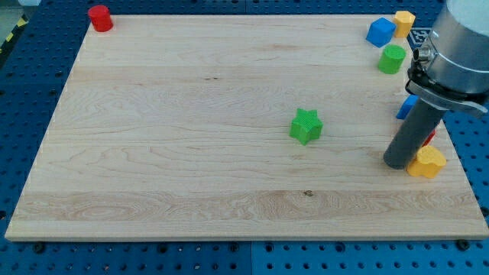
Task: Slide the green star at the center of the board
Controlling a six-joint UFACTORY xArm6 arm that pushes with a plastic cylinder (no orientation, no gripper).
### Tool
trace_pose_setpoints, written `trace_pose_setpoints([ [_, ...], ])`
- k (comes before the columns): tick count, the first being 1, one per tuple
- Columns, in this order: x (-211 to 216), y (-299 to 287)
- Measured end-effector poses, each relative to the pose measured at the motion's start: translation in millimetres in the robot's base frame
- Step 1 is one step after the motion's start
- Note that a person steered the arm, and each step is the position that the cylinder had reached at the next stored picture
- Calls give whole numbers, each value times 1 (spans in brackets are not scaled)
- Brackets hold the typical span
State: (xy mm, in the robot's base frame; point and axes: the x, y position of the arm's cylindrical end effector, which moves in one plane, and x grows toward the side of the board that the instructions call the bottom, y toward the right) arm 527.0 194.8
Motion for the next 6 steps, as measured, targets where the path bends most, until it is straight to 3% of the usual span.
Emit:
trace_pose_setpoints([
  [3, -43, -107],
  [6, -139, -127],
])
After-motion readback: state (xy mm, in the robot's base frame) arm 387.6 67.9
